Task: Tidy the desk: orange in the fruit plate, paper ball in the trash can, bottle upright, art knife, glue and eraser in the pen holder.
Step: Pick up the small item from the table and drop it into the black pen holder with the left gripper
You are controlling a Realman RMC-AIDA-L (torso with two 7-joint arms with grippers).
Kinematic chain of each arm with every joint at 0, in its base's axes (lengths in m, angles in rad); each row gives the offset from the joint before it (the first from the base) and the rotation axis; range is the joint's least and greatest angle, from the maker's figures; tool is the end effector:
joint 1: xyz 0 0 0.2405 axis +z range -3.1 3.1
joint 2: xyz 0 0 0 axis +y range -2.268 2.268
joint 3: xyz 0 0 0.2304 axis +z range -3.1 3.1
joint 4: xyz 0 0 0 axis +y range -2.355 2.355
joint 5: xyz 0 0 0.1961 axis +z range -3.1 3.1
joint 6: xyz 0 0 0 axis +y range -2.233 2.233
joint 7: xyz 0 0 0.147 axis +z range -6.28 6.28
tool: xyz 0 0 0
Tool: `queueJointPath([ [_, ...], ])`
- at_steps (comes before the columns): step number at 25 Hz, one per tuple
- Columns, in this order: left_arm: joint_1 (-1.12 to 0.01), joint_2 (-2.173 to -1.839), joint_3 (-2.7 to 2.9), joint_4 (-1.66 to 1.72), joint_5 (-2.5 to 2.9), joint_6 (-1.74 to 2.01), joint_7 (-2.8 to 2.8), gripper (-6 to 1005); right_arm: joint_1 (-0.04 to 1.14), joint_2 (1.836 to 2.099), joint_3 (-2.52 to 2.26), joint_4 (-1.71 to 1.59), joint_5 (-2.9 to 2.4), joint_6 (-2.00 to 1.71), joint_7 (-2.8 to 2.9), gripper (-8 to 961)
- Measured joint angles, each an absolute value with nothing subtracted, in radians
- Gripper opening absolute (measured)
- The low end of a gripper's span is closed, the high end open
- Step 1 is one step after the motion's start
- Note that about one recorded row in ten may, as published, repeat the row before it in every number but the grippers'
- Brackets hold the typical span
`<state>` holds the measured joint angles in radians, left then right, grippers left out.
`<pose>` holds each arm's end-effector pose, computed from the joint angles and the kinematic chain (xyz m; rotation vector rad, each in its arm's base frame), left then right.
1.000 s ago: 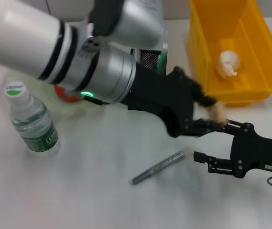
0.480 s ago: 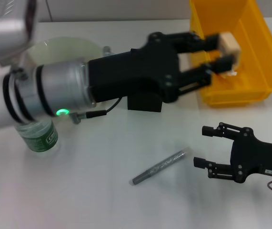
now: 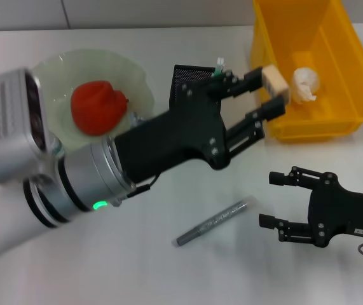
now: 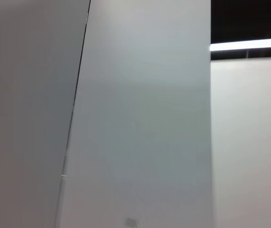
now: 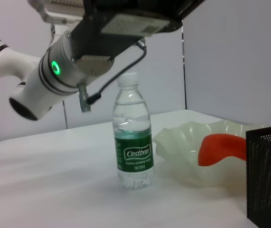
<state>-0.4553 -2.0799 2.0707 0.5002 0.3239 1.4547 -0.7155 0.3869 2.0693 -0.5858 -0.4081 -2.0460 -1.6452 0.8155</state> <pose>-0.1340 0.2594 -0.0598 -2.4708 -0.1980 -1.5033 0.2763 0.2370 -0.0182 -2.7218 0.3107 0.7723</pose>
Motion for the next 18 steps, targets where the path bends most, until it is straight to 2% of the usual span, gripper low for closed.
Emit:
queueJointPath([
  [8, -0.431, -2.080, 2.310, 0.538, -0.013, 1.252, -0.467, 460, 0.393, 2.069, -0.586, -0.408, -2.065, -1.646, 0.816, 715],
  [10, -0.446, -2.080, 2.354, 0.573, -0.136, 1.075, -0.449, 463, 0.393, 2.070, -0.586, -0.408, -2.066, -1.647, 0.815, 715],
  [18, -0.483, -2.080, 2.351, 0.592, -0.224, 0.910, -0.448, 474, 0.392, 2.072, -0.586, -0.408, -2.066, -1.648, 0.813, 714],
])
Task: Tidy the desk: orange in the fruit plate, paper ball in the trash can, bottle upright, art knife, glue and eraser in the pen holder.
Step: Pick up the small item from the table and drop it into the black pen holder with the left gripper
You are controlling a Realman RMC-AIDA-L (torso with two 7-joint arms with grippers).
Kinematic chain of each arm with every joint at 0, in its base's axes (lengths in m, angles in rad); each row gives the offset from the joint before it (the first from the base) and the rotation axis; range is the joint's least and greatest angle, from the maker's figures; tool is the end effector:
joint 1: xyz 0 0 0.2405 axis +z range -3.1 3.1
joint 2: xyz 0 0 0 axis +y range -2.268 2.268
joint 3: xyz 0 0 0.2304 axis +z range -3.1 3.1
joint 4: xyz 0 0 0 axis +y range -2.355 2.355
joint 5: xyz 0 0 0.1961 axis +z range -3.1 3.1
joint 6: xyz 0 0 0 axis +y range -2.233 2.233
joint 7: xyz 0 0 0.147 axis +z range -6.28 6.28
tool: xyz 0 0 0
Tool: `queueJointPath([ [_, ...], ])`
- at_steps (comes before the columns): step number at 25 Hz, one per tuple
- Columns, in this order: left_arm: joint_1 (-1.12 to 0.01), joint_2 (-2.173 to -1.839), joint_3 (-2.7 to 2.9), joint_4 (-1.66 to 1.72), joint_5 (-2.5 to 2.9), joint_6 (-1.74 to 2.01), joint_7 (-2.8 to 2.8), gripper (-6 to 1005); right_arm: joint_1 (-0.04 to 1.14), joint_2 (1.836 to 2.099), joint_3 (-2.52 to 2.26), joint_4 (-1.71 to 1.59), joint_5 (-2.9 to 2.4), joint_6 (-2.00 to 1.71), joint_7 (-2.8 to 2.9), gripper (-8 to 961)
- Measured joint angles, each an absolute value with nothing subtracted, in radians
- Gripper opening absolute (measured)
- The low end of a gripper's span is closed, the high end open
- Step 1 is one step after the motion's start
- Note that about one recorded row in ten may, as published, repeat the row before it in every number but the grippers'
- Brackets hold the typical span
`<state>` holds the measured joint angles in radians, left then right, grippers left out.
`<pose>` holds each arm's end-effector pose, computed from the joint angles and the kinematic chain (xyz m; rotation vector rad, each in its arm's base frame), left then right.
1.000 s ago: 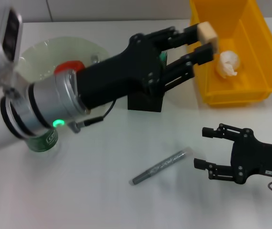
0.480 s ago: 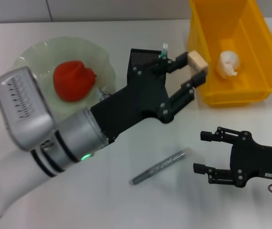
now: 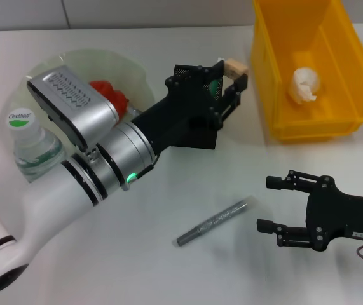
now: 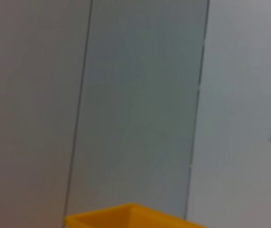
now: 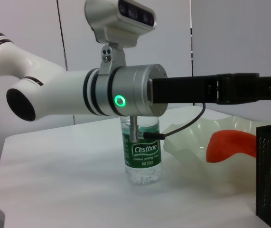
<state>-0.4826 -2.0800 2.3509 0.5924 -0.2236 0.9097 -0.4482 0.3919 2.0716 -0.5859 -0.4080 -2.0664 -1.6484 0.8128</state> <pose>-0.1518 0.3036 -0.0967 -2.2897 -0.4637 -1.0329 0.2755 0.2356 -0.0205 -2.7448 0.3011 0.7653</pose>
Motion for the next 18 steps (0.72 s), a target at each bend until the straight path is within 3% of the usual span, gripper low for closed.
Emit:
queueJointPath([
  [18, -0.481, -2.080, 2.338, 0.585, -0.294, 0.886, -0.406, 498, 0.385, 2.070, -0.586, -0.426, -2.066, -1.661, 0.819, 711],
])
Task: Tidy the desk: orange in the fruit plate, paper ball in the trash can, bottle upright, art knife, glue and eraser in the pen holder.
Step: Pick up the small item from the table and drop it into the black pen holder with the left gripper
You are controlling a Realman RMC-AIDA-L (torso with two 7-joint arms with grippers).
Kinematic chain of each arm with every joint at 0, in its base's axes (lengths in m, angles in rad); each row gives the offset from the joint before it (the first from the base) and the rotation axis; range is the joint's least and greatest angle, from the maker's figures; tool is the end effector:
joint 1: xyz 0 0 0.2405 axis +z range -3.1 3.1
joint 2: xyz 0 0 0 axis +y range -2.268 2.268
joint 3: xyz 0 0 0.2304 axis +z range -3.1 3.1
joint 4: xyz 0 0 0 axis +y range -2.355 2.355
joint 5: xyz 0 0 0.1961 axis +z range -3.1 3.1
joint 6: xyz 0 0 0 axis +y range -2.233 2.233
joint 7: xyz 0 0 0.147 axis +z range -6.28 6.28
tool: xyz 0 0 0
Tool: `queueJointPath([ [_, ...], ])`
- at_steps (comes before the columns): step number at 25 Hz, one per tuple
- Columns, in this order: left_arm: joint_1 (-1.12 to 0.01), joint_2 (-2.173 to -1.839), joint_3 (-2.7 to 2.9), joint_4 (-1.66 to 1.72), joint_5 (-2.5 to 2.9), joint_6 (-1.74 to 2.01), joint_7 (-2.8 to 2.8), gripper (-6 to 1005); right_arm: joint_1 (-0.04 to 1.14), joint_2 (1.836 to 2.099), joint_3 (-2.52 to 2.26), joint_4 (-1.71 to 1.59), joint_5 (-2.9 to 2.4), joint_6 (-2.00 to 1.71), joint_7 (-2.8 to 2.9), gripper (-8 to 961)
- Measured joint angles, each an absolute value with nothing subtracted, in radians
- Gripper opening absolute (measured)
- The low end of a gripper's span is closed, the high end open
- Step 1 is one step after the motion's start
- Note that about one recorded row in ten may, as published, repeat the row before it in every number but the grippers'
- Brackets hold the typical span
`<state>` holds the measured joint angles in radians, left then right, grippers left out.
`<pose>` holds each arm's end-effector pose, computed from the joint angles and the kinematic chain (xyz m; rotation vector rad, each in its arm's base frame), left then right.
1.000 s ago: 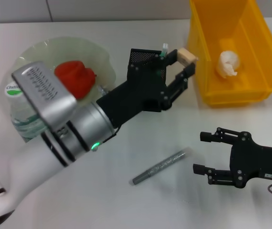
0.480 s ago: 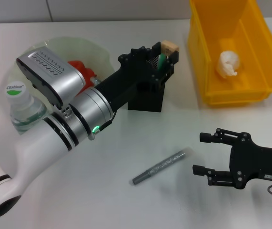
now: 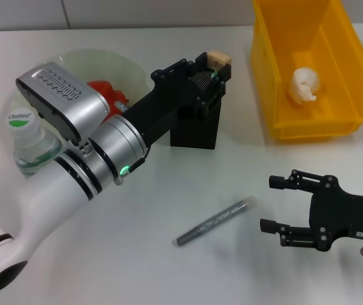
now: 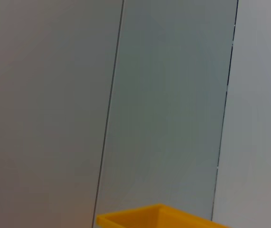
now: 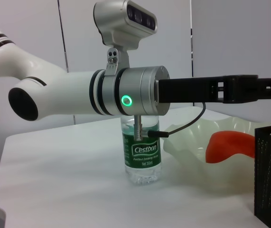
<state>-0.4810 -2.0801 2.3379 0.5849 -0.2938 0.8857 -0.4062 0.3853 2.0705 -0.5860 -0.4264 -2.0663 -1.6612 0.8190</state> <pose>-0.1595 0.3124 -0.0911 -2.2218 -0.4970 -1.0008 0.2762 0.2351 -0.0170 -2.7447 0.2942 0.7635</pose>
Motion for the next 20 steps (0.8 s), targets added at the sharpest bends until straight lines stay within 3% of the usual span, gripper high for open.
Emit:
queueJointPath([
  [18, -0.480, -2.080, 2.331, 0.581, -0.331, 0.885, -0.405, 522, 0.385, 2.068, -0.586, -0.426, -2.066, -1.664, 0.819, 708],
  [20, -0.480, -2.080, 2.332, 0.581, -0.331, 0.888, -0.405, 586, 0.386, 2.068, -0.586, -0.427, -2.066, -1.664, 0.819, 708],
])
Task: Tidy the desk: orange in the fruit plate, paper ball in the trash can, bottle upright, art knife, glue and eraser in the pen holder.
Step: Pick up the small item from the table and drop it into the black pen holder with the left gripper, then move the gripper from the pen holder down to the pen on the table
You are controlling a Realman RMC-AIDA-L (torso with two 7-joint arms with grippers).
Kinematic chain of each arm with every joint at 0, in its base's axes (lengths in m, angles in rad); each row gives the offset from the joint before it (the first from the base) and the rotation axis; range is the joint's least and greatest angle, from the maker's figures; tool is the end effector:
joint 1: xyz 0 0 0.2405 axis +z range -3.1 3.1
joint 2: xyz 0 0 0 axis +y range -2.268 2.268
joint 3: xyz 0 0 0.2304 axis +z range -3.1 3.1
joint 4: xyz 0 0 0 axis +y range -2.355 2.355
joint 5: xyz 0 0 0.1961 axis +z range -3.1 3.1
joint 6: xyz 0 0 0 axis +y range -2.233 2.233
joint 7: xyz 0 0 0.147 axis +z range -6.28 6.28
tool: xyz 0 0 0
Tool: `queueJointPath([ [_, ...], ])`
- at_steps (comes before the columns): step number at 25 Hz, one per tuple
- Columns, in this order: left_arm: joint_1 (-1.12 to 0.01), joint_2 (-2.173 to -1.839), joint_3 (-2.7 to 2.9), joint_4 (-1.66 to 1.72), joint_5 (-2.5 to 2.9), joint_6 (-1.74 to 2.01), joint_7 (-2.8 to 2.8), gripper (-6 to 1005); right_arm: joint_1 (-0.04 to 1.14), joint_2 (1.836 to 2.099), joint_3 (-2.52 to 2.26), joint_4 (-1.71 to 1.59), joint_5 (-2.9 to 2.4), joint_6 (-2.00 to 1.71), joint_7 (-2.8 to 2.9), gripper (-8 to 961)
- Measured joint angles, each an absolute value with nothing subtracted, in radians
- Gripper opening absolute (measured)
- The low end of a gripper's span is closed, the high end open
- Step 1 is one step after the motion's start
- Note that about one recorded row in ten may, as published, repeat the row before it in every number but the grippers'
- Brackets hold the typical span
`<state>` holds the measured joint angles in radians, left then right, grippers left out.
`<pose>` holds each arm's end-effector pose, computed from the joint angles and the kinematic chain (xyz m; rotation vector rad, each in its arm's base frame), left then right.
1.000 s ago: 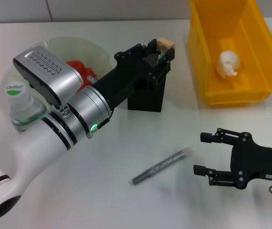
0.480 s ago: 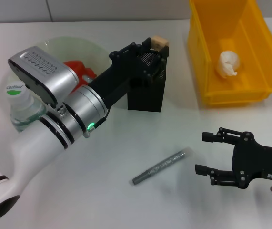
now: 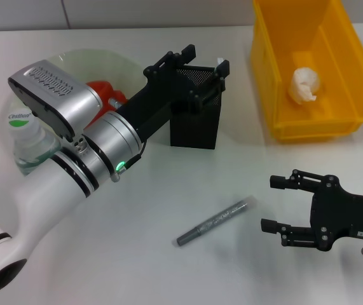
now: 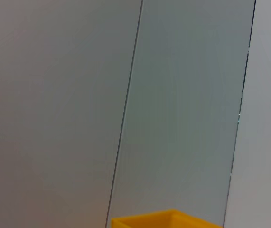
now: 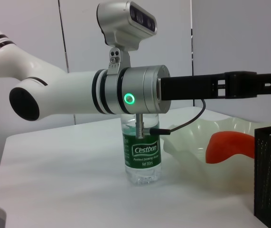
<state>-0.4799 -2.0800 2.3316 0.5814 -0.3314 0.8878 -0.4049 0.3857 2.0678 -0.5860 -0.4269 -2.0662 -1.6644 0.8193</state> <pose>-0.1620 0.3163 -0.0869 -2.1825 -0.5307 -1.0112 0.2764 0.2353 -0.0159 -2.7457 0.2914 0.7635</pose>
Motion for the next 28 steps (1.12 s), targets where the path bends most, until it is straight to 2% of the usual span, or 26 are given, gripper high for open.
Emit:
queueJointPath([
  [4, -0.482, -2.080, 2.335, 0.581, -0.329, 0.903, -0.405, 714, 0.386, 2.068, -0.586, -0.429, -2.066, -1.664, 0.819, 707],
  [11, -0.474, -2.080, 2.349, 0.581, -0.309, 0.998, -0.433, 840, 0.387, 2.068, -0.581, -0.433, -2.063, -1.667, 0.820, 706],
  [18, -0.460, -2.074, 2.344, 0.551, -0.176, 1.120, -0.550, 836, 0.388, 2.067, -0.577, -0.434, -2.058, -1.690, 0.824, 705],
  [28, -0.456, -2.059, 2.261, 0.337, 0.139, 1.507, -0.766, 832, 0.403, 2.049, -0.575, -0.491, -2.055, -1.741, 0.933, 704],
])
